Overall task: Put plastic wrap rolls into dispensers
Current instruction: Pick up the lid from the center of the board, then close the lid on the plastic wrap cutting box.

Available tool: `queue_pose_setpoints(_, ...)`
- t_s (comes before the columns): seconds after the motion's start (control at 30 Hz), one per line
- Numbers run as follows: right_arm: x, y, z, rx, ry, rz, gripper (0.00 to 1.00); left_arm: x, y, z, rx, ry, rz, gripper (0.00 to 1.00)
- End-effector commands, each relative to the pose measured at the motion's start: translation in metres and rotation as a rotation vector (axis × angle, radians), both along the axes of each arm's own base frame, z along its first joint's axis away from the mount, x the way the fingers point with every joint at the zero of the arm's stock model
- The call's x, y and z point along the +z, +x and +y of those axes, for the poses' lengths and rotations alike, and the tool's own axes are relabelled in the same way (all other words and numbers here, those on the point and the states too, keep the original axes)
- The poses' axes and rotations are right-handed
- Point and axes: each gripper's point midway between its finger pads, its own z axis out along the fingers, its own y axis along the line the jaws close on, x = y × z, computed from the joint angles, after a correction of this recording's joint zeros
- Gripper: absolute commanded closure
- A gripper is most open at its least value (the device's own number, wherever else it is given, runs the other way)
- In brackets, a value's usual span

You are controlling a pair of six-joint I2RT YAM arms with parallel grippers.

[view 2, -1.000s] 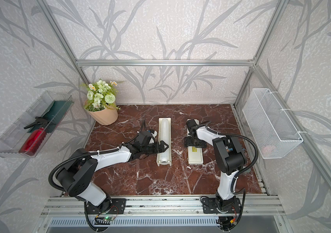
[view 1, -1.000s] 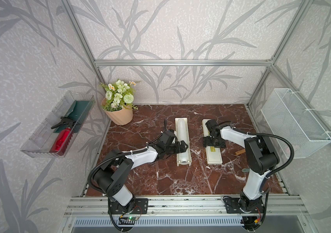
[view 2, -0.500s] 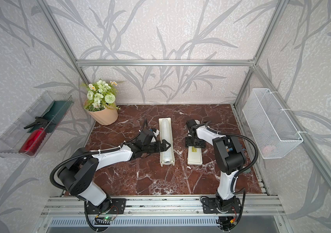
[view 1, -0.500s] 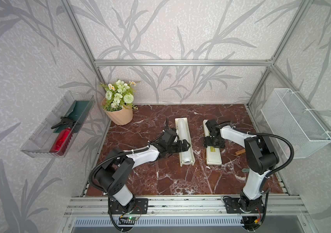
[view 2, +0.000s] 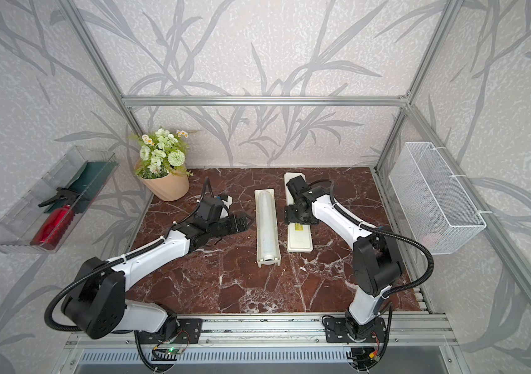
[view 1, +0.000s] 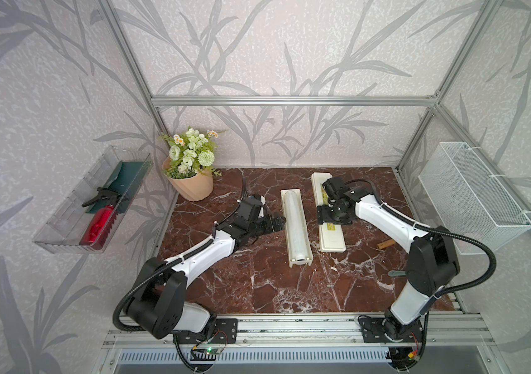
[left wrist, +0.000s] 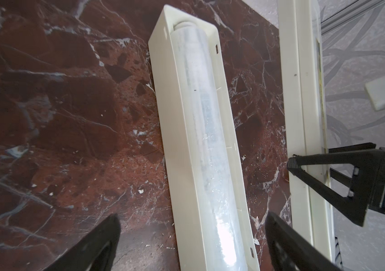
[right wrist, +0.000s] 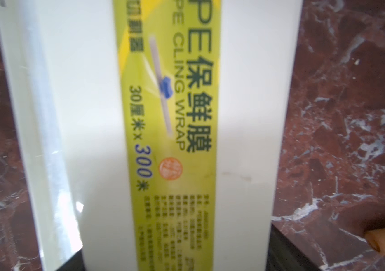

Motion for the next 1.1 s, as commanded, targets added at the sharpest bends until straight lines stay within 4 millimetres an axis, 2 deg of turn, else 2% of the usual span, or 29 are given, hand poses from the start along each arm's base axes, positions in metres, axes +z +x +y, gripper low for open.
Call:
queue_pose_setpoints(0.0,0.019,-0.011,0.030,0.035,0.053,0.004,0.22,-0.009,-0.007,0.021,0.023,0.070,0.022,0.04)
queue_pose_setpoints(0.17,0.020,-0.015,0.078,0.108,0.078,0.005,0.21,-0.017,-0.012,0.034,0.056,0.072,0.053,0.05)
queue_pose_setpoints(0.33,0.008,-0.012,0.098,0.125,0.075,0.032,0.21,-0.025,-0.017,0.034,0.049,0.053,0.083,0.05)
queue_pose_setpoints(0.47,0.003,-0.008,0.100,0.117,0.079,0.027,0.21,-0.030,-0.021,0.035,0.046,0.054,0.094,0.05)
queue_pose_setpoints(0.73,-0.011,-0.008,0.089,0.074,0.048,0.050,0.19,-0.040,-0.023,0.028,0.032,0.015,0.130,0.05)
queue_pose_setpoints(1.07,-0.040,-0.010,0.091,0.045,0.079,0.128,0.17,-0.047,-0.023,0.022,0.016,-0.003,0.150,0.06)
